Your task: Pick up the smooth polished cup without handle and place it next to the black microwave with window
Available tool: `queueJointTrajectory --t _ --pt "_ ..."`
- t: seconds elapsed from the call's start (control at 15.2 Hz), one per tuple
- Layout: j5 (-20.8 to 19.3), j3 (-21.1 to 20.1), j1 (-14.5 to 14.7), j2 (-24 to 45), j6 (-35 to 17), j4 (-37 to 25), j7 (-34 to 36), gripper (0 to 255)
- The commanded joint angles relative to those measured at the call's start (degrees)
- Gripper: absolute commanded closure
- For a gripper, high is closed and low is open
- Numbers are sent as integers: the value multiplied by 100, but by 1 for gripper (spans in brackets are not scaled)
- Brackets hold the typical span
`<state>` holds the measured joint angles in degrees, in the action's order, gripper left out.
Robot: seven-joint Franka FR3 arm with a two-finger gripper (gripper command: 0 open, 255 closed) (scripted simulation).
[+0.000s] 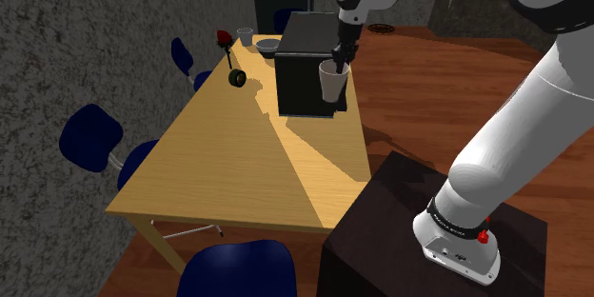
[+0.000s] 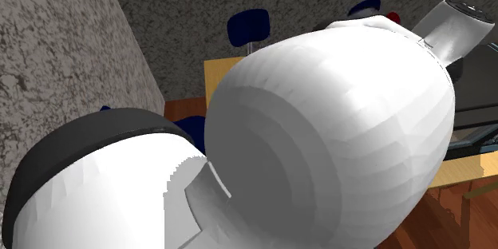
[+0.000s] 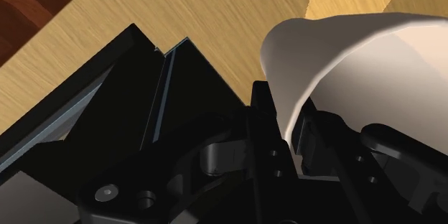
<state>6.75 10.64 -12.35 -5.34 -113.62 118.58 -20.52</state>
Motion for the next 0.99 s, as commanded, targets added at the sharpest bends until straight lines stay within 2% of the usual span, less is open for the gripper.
queueJointTrajectory --t 0.0,0.92 --pt "15 -1 3 31 -156 122 -20 255" --pt "188 6 12 443 -1199 774 -231 255"
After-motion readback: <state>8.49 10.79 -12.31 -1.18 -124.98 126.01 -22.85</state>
